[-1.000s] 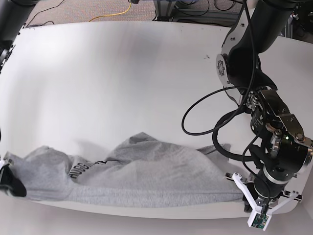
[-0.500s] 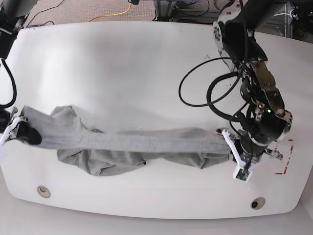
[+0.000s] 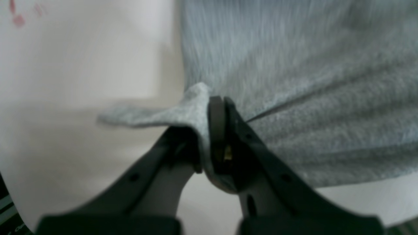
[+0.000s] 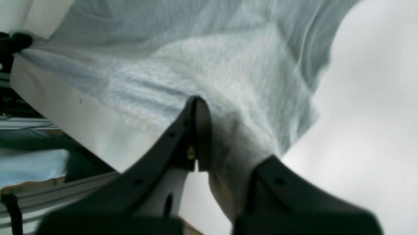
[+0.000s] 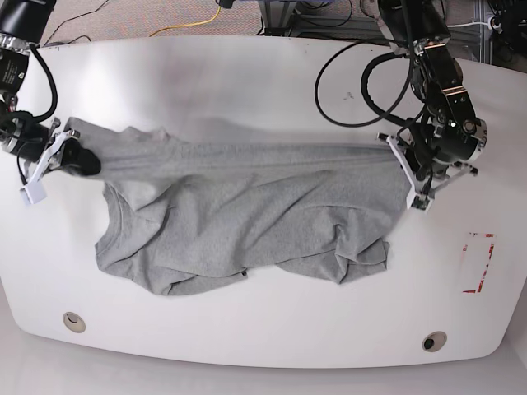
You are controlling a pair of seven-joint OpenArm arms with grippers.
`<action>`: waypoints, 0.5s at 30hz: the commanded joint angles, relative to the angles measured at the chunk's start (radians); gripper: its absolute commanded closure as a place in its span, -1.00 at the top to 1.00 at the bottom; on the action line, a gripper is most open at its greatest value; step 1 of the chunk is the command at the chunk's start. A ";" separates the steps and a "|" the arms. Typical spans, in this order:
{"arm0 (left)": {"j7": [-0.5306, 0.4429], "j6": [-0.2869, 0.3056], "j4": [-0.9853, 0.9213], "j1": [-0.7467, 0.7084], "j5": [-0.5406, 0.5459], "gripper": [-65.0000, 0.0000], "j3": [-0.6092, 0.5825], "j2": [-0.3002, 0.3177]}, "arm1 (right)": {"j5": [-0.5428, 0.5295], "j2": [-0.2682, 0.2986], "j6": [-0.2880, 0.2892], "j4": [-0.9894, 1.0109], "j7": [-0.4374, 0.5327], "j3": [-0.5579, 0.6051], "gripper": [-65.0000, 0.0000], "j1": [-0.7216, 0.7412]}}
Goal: Layout the t-shirt on the table in an organized manner, then fold the t-shirt properly
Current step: 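Drag the shirt with both grippers back across the table, spreading it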
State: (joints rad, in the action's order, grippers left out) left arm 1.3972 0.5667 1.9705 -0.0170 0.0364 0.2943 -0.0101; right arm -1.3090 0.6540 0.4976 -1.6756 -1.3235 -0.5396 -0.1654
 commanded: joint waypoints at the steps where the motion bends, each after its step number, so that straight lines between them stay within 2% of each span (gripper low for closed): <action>1: -0.001 0.003 0.020 -0.039 -0.026 -1.00 0.004 0.029 | -0.001 0.017 0.000 -0.039 0.029 -0.023 -1.00 -0.021; 8: -0.001 0.003 0.020 -0.166 -0.026 -1.00 0.004 0.083 | 0.001 -0.036 -0.004 -0.100 0.029 -0.023 -1.00 -0.142; 15: -0.001 0.005 0.020 -0.251 -0.026 -1.00 0.026 0.141 | 0.001 -0.113 -0.006 -0.122 0.029 -0.023 -1.00 -0.259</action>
State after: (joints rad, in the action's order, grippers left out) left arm 1.3876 0.5694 1.9720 -0.2630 0.0433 0.2993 0.1059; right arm -1.3025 0.5327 0.4969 -1.7786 -1.3174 -0.5457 -0.4076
